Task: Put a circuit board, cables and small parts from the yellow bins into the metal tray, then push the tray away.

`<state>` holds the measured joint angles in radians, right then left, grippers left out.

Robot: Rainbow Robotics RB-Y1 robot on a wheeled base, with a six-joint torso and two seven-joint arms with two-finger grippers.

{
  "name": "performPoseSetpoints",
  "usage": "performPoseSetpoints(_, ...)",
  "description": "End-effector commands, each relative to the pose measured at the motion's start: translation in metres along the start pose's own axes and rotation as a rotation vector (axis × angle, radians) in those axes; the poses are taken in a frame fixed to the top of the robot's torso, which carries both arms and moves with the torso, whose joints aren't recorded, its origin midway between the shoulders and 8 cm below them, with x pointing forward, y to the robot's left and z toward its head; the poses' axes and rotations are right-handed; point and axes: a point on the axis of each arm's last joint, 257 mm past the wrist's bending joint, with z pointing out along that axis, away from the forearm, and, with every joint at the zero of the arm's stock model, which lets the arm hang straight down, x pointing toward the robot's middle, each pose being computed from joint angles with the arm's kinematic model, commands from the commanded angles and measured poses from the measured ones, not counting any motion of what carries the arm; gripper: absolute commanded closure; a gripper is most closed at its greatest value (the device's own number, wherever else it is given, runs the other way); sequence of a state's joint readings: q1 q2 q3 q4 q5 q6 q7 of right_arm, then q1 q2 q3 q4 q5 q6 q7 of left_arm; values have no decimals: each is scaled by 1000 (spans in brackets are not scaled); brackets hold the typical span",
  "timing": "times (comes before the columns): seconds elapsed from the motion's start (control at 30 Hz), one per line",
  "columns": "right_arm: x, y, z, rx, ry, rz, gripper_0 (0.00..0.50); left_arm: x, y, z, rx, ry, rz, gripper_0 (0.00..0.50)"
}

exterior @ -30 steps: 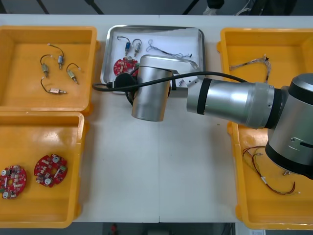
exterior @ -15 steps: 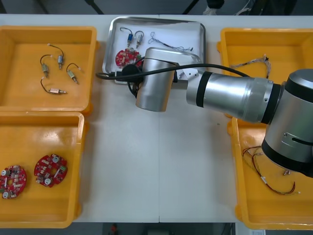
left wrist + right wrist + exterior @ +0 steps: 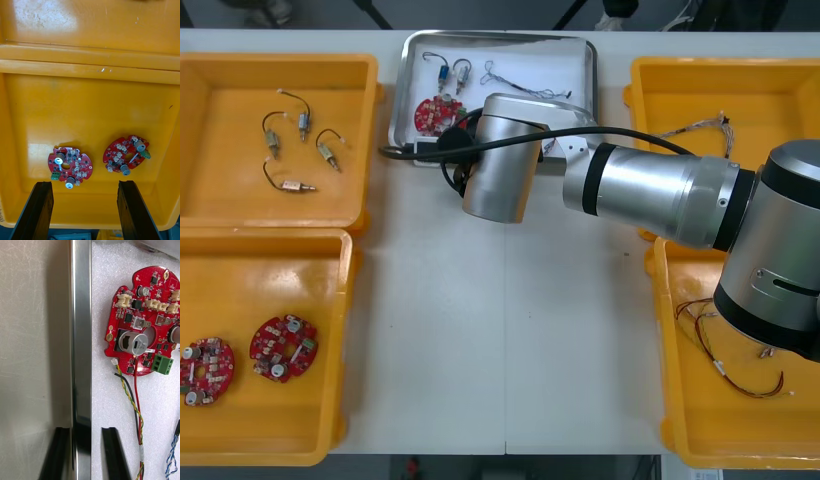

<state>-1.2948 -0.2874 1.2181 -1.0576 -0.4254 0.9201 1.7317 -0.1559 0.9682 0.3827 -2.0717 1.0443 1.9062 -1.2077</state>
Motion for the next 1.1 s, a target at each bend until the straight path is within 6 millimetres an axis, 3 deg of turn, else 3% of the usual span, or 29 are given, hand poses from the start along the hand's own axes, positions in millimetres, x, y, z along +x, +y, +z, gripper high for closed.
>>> performPoseSetpoints(0.03,-41,-32,-23,47,-56,-32,0,-16,-3,-14,-27,-50,141,0)
performPoseSetpoints(0.2,-41,-24,-40,-11,-48,8,0,-16,-3,-14,-27,-50,141,0)
performPoseSetpoints(0.6,-34,11,-112,-162,-33,158,0,-16,-3,-14,-27,-50,141,0)
performPoseSetpoints(0.87,7,34,-157,-257,56,276,0,-16,-3,-14,-27,-50,141,0)
performPoseSetpoints(1.1,55,48,-184,-313,170,514,0,-16,-3,-14,-27,-50,141,0)
